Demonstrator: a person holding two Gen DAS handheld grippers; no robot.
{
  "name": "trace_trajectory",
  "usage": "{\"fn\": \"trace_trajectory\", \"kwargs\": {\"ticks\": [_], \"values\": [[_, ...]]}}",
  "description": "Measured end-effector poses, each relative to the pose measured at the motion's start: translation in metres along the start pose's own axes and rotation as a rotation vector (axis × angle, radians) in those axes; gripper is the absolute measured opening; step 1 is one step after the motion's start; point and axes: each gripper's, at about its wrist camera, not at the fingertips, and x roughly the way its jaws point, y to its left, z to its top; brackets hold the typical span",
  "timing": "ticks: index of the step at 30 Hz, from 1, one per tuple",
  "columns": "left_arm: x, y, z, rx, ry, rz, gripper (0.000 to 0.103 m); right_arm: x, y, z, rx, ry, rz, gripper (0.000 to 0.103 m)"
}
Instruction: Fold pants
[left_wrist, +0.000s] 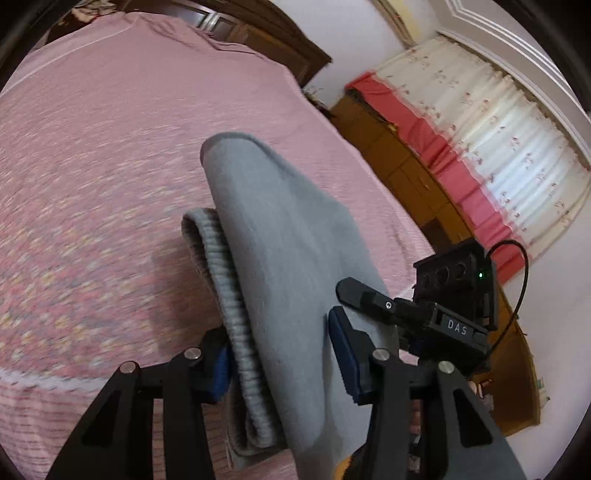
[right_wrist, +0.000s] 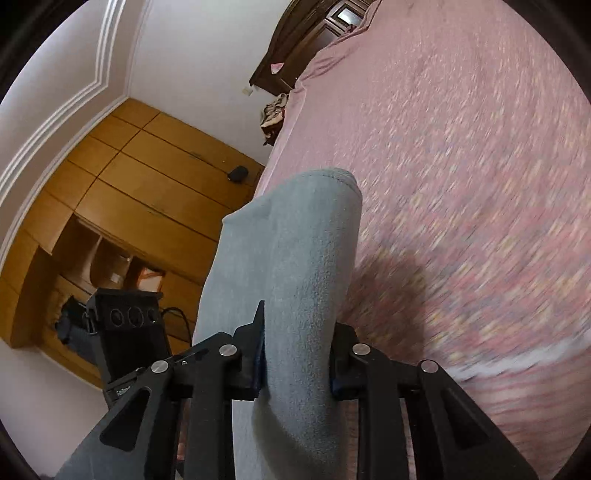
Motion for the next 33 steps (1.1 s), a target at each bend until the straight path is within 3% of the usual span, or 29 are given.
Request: {"fn": "trace_trajectory", "kwargs": {"ticks": [2,5,9,11,13,15,16,18,20,22,24,26,28,33], "values": [[0.012,-0.003,0.004,-0.005,0.004,-0.006,0.048,0.0,-0.016,0.007,0.044,0.036,-0.032,0.027],[0.036,0.005,0.003,-0.042,0.006,0.022,0.048,0.009,-0.045,0.007,0.063,0.077,-0.151,0.028],[0.068,0.025,-0.009,-0.081,0.029,0.055,0.048,0.006,-0.066,0.006,0.132,0.069,-0.082,0.03],[0.055,0.029,-0.018,-0.109,-0.011,0.034,0.041,-0.007,-0.066,0.009,0.109,0.066,-0.106,0.036],[0.029,0.022,-0.026,-0.068,-0.063,0.096,0.041,-0.033,-0.064,0.01,0.095,0.009,-0.191,0.044],[0.0,0.009,-0.03,-0.007,-0.131,0.154,0.038,-0.061,-0.056,0.004,0.113,-0.073,-0.235,0.043],[-0.009,0.002,-0.032,0.013,-0.151,0.166,0.039,-0.07,-0.049,0.0,0.103,-0.103,-0.21,0.039],[-0.022,-0.017,-0.04,0.069,-0.161,0.167,0.044,-0.079,-0.033,-0.017,0.066,-0.137,-0.06,0.023],[-0.017,-0.036,-0.043,0.127,-0.147,0.163,0.052,-0.071,-0.021,-0.034,0.049,-0.108,0.065,0.018],[0.002,-0.051,-0.052,0.201,-0.129,0.22,0.052,-0.058,-0.017,-0.045,0.014,-0.057,0.041,0.018],[0.033,-0.058,-0.055,0.226,-0.077,0.292,0.052,-0.04,-0.021,-0.052,0.004,0.006,-0.087,0.017],[0.051,-0.056,-0.057,0.233,-0.073,0.333,0.052,-0.031,-0.031,-0.055,0.042,0.023,-0.103,0.006],[0.056,-0.051,-0.058,0.226,-0.077,0.34,0.052,-0.033,-0.043,-0.061,0.091,0.009,-0.122,0.0],[0.057,-0.055,-0.064,0.259,-0.083,0.323,0.054,-0.042,-0.057,-0.075,0.086,-0.015,-0.121,0.0]]}}
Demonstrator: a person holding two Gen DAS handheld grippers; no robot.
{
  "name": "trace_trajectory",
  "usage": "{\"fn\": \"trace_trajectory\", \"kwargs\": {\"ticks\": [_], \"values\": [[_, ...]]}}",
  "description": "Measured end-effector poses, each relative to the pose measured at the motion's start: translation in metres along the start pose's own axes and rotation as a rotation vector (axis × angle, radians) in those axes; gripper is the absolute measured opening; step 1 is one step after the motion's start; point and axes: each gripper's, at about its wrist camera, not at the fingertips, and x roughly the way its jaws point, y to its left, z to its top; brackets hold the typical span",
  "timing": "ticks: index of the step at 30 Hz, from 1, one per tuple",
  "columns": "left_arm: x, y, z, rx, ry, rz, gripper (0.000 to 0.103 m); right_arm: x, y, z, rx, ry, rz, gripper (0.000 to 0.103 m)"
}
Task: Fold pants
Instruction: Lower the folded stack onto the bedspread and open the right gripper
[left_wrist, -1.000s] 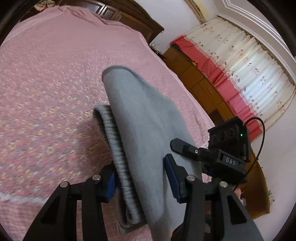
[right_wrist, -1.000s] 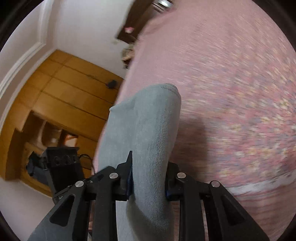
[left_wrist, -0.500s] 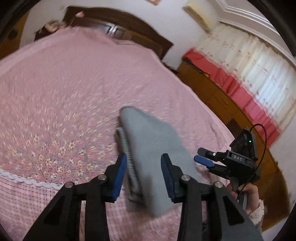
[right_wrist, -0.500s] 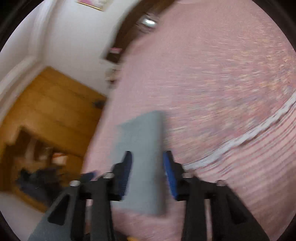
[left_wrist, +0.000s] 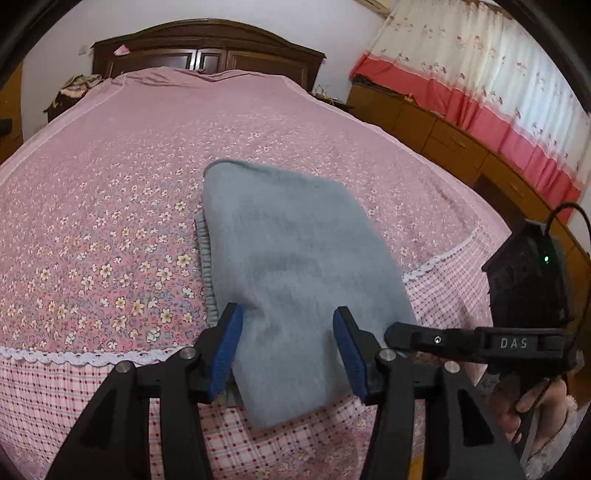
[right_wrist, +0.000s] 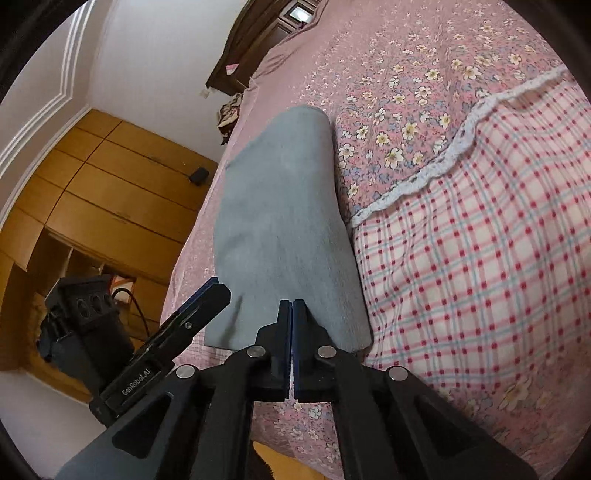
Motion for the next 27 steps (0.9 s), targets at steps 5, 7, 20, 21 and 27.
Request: {"fn": "trace_trajectory", "kwargs": {"ticks": [5,7,20,21,27], "values": [[-0.001,-0.002,-0.011,0.025,-0.021,0.003,0.061,0.004,0.019,-0.013,-0.035,0.001,-0.059,0.0],[0.002,-0.005,-0.006,0.026,-0.024,-0.003,0.064,0.017,0.026,-0.008,-0.023,0.016,-0.07,0.0],[-0.088,-0.036,0.035,0.111,-0.222,0.064,0.096,-0.066,0.15,-0.006,-0.435,-0.356,-0.301,0.102],[-0.099,-0.039,0.035,0.114,-0.251,0.07,0.103,-0.075,0.155,-0.016,-0.48,-0.409,-0.335,0.102],[-0.127,-0.045,0.007,0.161,-0.298,0.098,0.103,-0.068,0.171,-0.064,-0.618,-0.437,-0.446,0.103]]}}
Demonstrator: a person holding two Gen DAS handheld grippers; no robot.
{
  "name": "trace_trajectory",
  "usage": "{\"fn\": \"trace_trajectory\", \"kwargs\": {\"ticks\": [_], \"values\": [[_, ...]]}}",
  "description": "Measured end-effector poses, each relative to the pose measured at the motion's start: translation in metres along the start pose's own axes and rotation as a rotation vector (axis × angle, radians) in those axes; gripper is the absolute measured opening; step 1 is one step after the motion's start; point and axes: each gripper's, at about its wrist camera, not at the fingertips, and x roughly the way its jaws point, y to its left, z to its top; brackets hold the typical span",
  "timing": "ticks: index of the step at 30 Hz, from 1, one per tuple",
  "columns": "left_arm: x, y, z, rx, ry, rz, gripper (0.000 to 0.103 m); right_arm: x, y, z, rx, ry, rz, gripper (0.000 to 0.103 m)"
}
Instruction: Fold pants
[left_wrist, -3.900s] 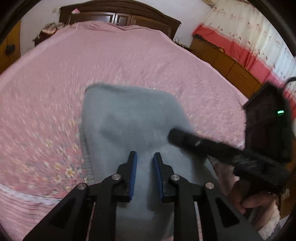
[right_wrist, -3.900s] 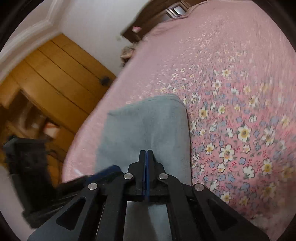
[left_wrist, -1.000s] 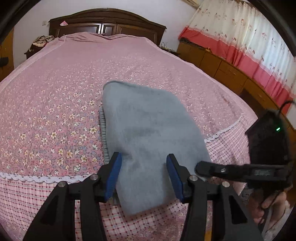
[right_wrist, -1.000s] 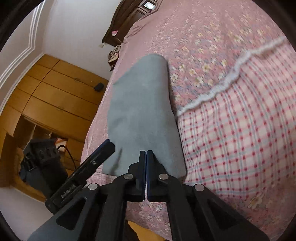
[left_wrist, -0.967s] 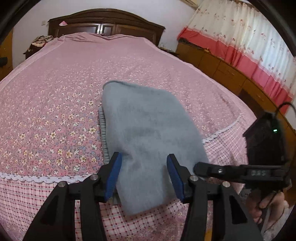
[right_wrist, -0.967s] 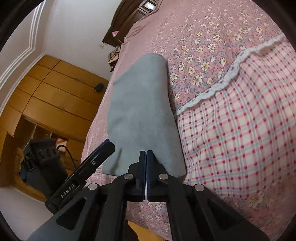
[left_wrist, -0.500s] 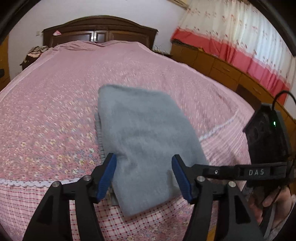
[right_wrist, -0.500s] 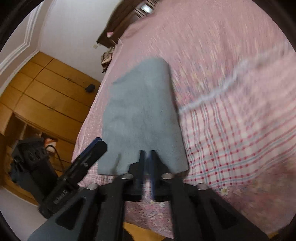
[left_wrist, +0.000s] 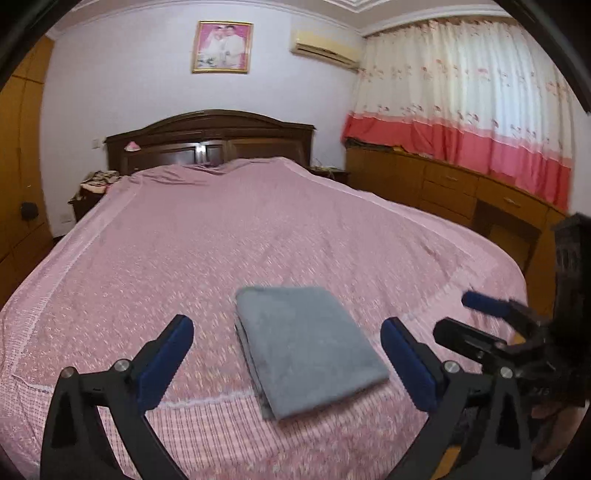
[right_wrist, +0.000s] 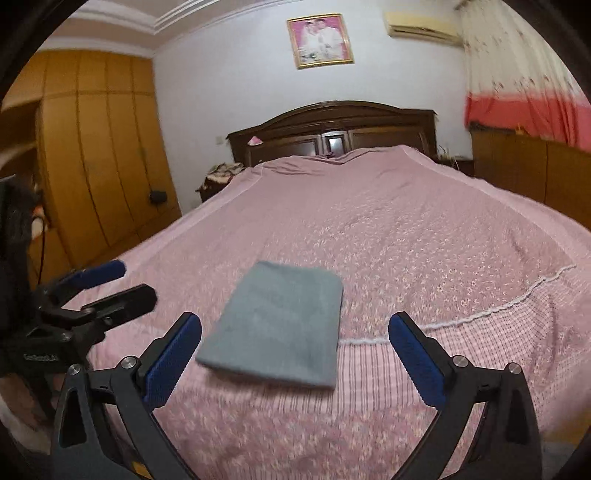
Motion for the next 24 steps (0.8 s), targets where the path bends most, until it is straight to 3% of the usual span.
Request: {"fn": "trace_trajectory", "kwargs": {"ticks": [11,19,24], "values": [[0.045,0.017,-0.098,-0.064,0.119,0.025,0.103,0.014,-0.004,-0.105,0.04,0.063,-0.103,0.103],[0.046,0.032,-0.107,-0.158,0.058,-0.006,0.103,0.012,-0.014,-0.107,0.069,0.034,-0.104,0.103],[0.04,0.041,-0.109,-0.159,0.056,-0.004,0.103,0.011,-0.008,-0.112,0.041,0.032,-0.099,0.103]]}}
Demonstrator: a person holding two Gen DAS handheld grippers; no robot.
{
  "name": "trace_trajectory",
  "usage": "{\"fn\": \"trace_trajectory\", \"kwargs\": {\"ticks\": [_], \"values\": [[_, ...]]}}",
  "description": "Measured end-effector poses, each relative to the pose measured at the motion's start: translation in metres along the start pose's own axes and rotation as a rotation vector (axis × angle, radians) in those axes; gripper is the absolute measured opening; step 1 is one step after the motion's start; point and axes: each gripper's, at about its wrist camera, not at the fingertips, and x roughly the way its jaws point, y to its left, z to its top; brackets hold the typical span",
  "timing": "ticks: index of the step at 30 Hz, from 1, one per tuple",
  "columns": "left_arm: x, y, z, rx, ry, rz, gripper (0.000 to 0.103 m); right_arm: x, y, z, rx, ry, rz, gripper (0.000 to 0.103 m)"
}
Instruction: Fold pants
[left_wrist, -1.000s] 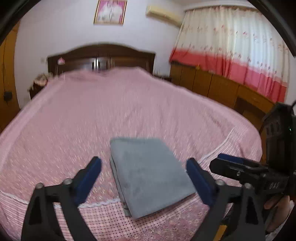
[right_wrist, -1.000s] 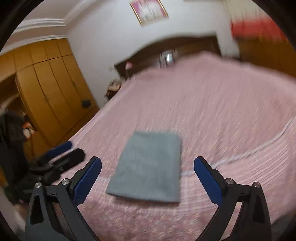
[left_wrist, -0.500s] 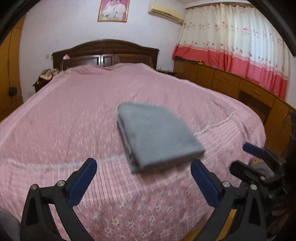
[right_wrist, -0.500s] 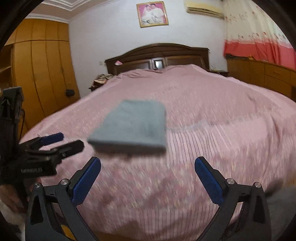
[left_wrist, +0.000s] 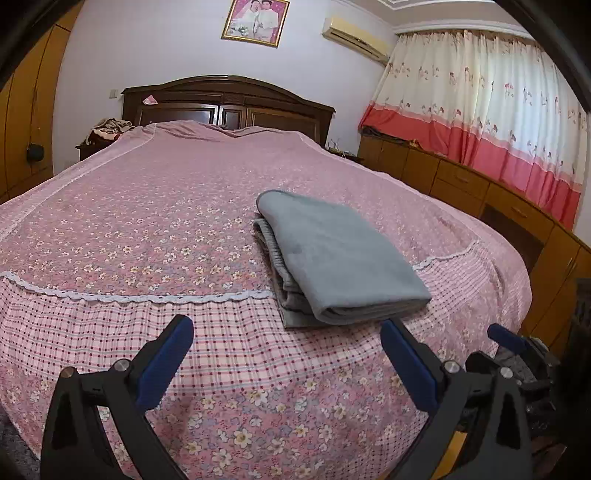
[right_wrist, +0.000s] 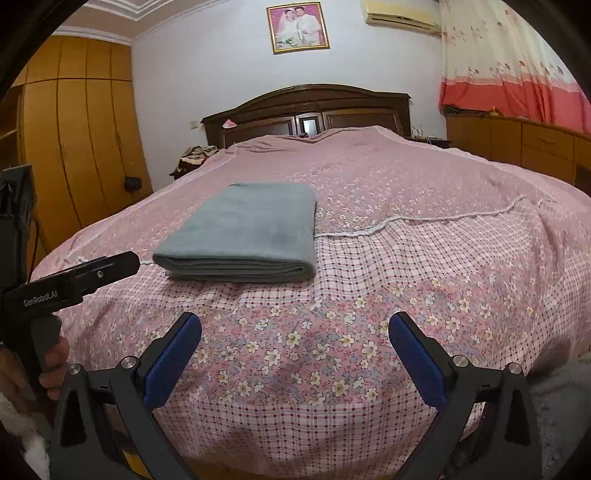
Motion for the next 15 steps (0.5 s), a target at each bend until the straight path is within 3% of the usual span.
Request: {"fn": "trace_trajectory", "kwargs": {"ticks": [15], "values": [[0.004,-0.012,0.001,0.06,0.014,-0.004,0.103,0.0,0.005,-0.003,-0.009,0.01,0.002,0.103]]}}
